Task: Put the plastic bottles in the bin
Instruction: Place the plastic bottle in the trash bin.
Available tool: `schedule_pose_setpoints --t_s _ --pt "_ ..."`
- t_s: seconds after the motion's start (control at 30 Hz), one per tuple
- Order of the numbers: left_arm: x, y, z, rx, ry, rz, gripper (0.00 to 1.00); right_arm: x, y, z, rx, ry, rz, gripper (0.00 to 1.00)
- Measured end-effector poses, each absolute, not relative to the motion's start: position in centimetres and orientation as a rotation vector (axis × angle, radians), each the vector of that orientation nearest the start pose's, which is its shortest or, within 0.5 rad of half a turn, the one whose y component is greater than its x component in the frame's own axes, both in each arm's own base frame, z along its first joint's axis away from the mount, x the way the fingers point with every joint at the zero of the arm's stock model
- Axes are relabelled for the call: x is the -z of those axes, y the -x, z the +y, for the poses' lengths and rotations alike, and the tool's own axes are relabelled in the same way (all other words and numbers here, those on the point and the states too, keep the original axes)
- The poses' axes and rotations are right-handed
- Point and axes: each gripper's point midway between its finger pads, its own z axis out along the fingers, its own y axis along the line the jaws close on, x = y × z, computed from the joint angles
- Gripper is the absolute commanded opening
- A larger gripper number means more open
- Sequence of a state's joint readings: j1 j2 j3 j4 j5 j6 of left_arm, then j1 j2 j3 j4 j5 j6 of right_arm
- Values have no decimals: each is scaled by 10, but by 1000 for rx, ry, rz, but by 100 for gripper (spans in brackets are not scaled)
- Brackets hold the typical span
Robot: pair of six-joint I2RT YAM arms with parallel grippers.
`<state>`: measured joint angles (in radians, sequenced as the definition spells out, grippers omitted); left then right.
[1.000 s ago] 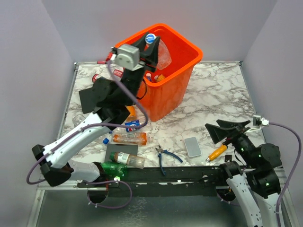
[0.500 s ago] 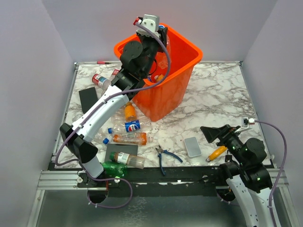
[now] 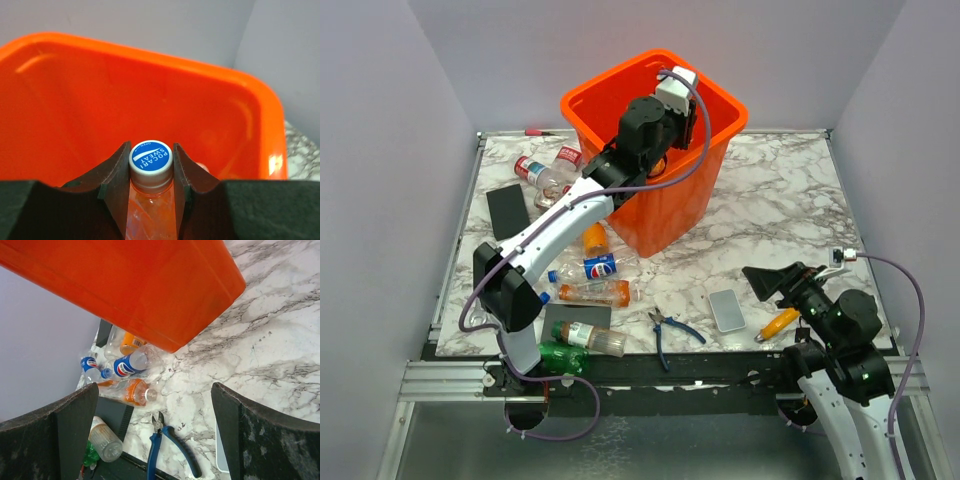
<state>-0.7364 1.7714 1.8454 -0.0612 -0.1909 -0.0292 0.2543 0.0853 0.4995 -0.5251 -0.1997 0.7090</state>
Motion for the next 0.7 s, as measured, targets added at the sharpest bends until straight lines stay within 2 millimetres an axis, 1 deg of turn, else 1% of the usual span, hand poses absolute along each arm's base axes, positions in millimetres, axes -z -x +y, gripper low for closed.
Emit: schedule_pose_setpoints --t_s 0.03,0.07,0.1,0.13,0.2,0.27,0.37,0.43,0.47,0.53,0.6,0.67,0.7 --pt "-404 -437 -352 443 -410 1543 18 -231 -171 108 -882 -242 1745 97" --pt "-396 -438 -352 430 -418 1561 47 -231 -172 108 -881 -243 1746 97" --pt "-388 -439 -350 417 -424 1581 68 -230 -172 108 -880 -244 1749 97" --pt "-384 -439 -349 408 -429 1591 82 -230 -172 108 -879 -245 1753 97" --pt "-383 -440 -348 400 -424 1597 98 -228 -173 108 -877 -248 1762 97" --pt "-386 -442 -341 376 -403 1596 99 -227 -174 108 -875 -251 1770 97" --pt "-393 -440 -336 378 -374 1588 99 -224 -176 109 -871 -256 1782 97" --pt "-403 -437 -332 390 -351 1576 99 -223 -177 108 -866 -260 1790 97" --pt "-411 -434 -329 399 -332 1564 99 -222 -178 108 -863 -263 1794 97" --pt "-439 -423 -318 422 -276 1518 99 -222 -179 108 -855 -266 1802 97" --pt "-470 -409 -300 446 -206 1454 99 -224 -181 107 -842 -267 1808 96" --pt "-502 -387 -274 470 -123 1373 99 -229 -184 105 -824 -266 1813 95" --pt "-520 -370 -252 481 -70 1320 99 -231 -185 105 -818 -265 1817 94"
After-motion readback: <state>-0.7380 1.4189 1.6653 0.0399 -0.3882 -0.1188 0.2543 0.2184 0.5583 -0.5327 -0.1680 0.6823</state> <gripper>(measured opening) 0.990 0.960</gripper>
